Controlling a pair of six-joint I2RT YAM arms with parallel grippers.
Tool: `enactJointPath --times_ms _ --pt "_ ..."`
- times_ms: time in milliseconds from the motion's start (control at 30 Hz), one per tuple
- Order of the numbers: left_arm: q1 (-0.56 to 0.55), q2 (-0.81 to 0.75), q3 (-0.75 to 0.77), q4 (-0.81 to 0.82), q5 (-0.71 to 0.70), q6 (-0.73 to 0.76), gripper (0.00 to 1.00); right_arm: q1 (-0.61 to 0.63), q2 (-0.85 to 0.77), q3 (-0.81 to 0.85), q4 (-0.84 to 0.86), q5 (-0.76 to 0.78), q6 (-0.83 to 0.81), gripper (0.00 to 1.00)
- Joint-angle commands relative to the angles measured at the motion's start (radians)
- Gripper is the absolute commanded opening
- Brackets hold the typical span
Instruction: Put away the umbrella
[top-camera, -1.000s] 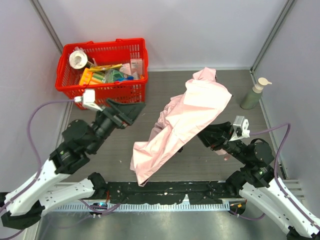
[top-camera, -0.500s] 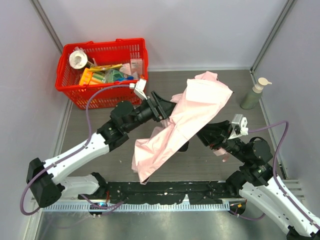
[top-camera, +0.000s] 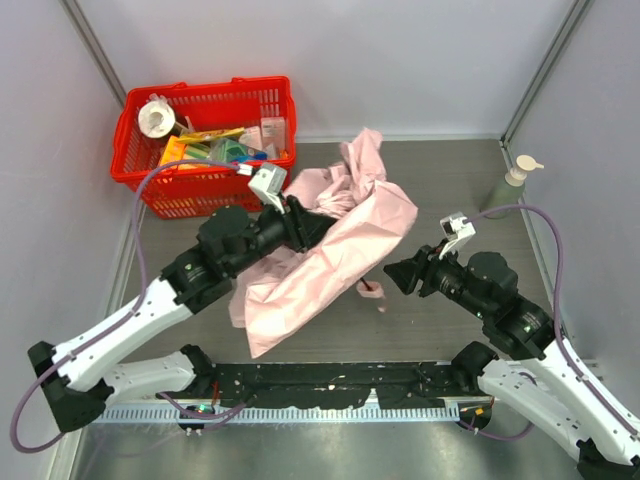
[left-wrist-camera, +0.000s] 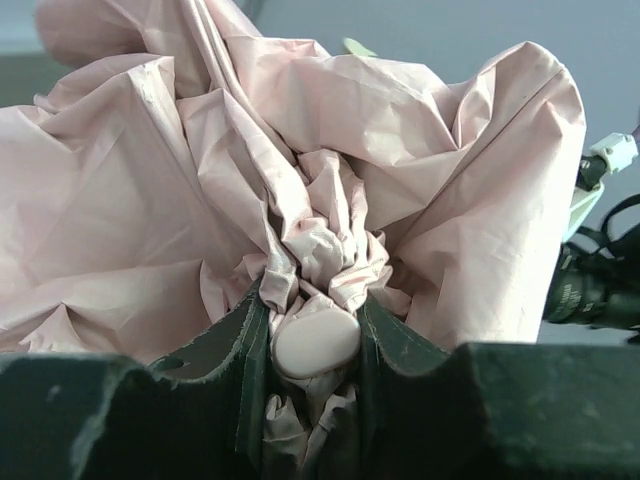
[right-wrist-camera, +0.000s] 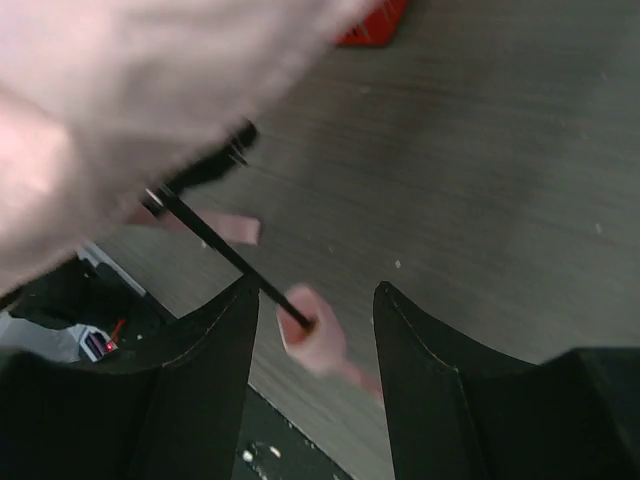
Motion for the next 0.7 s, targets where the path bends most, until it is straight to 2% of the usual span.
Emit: enactJointPath --times_ms 0,100,167,233,300,533,667 --pt "0.003 -0.153 -0.055 -0.022 -0.144 0.301 0.0 0.001 -0.045 0.119 -0.301 0.147 0.109 0.55" --pt "0.003 -0.219 -0.133 0.043 -0.131 0.295 0.0 0.002 -0.08 0.217 -0.306 0.122 0.074 0.57" --pt "0.005 -0.235 -0.129 0.043 -0.16 0.237 0.0 0.001 -0.097 0.231 -0.241 -0.034 -0.037 0.57" --pt "0.005 -0.221 -0.098 -0.007 -0.225 0.114 0.0 0.004 -0.086 0.187 -0.153 -0.182 -0.079 0.57" --pt "0.005 -0.186 -0.066 -0.031 -0.144 0.047 0.0 0.004 -0.045 0.13 -0.05 -0.272 -0.108 0.55" --pt "0.006 -0.135 -0.05 -0.048 -0.061 -0.139 0.0 0.004 -0.017 -0.103 0.446 -0.293 -0.15 0.57" --pt "0.005 -0.121 -0.041 -0.054 -0.067 -0.138 0.0 0.019 0.075 -0.13 0.497 -0.284 -0.176 0.56"
